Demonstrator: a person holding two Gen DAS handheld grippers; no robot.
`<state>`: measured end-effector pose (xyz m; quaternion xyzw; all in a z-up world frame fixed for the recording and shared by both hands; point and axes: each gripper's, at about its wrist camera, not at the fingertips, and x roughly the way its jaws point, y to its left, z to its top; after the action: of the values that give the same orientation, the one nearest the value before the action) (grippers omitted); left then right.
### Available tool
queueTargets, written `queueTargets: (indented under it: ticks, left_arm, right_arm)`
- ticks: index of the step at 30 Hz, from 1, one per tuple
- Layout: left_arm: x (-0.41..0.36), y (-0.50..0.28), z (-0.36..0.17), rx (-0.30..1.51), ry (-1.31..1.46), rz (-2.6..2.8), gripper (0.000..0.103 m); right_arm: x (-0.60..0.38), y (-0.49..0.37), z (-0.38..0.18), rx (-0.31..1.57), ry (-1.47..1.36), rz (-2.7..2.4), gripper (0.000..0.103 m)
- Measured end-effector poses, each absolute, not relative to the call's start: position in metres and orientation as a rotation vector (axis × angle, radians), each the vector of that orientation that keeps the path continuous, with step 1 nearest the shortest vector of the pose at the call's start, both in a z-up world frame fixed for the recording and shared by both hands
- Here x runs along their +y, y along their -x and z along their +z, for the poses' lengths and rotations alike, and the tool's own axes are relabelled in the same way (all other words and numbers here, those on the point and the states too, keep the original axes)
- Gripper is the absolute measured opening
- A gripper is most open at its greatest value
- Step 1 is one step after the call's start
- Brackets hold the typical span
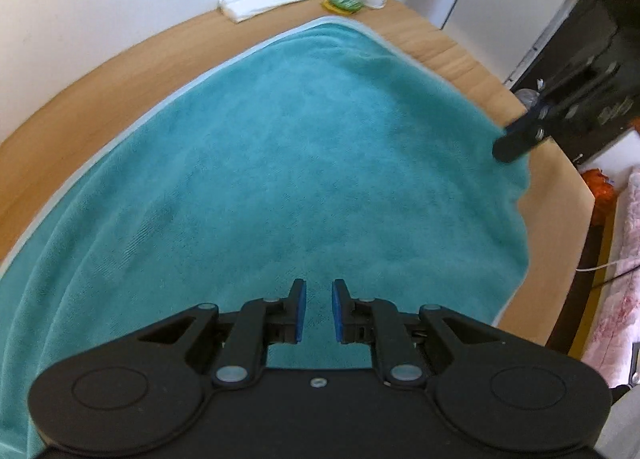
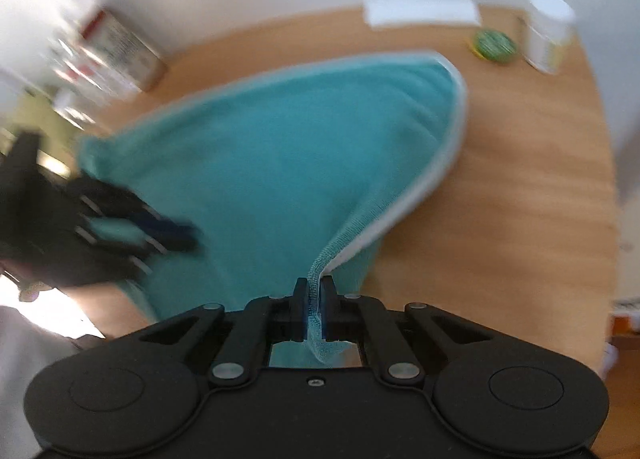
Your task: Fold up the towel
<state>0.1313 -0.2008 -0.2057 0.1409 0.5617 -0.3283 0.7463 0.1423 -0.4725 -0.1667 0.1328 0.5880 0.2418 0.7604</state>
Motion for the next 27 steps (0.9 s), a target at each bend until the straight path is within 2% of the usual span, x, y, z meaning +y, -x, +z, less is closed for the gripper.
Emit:
queueTargets:
  ticks: [3,7,10,12,19,22,24,26,27]
  left_arm:
    - [-0.195,-0.133,-0.209,1.239,-0.305,-0.693,0.012]
    - [-0.192,-0.139,-0.209,1.248,-0.278,-0.680,0.012]
    - [-0.193,-0.138,-0.209,1.244,-0.278,-0.678,0.012]
    - [-0.193,-0.135,-0.209,1.232,-0.290,-0.682,0.012]
    - [-0.194,-0.130,-0.207,1.216,-0.294,-0.683,0.012]
    - [-0.193,-0.131,-0.205,1.218,-0.295,-0.684,0.012]
    - [-0.195,-0.132,-0.207,1.219,-0.294,-0.684,0.012]
    - [-0.195,-0.132,-0.207,1.219,-0.294,-0.683,0.012]
    - [-0.195,-0.131,-0.208,1.217,-0.296,-0.681,0.012]
  right_arm:
    - [-0.463,-0.167,-0.174,1.265,-0.323,0.518,0.006]
    - [-0.449,-0.180,-0.188,1.261,-0.242,0.468,0.017]
    - [-0.452,-0.165,-0.182,1.233,-0.222,0.480,0.035]
    - [-0.459,-0.151,-0.178,1.224,-0.228,0.473,0.041]
    - [-0.455,-0.130,-0.191,1.262,-0.321,0.464,0.042]
    - [-0.445,-0.127,-0.198,1.268,-0.317,0.449,0.041]
    - [-0.442,-0.124,-0.203,1.273,-0.350,0.444,0.035]
    - [-0.442,-0.122,-0.204,1.280,-0.372,0.430,0.005]
    - [-0.443,-0.120,-0.205,1.284,-0.382,0.414,0.005]
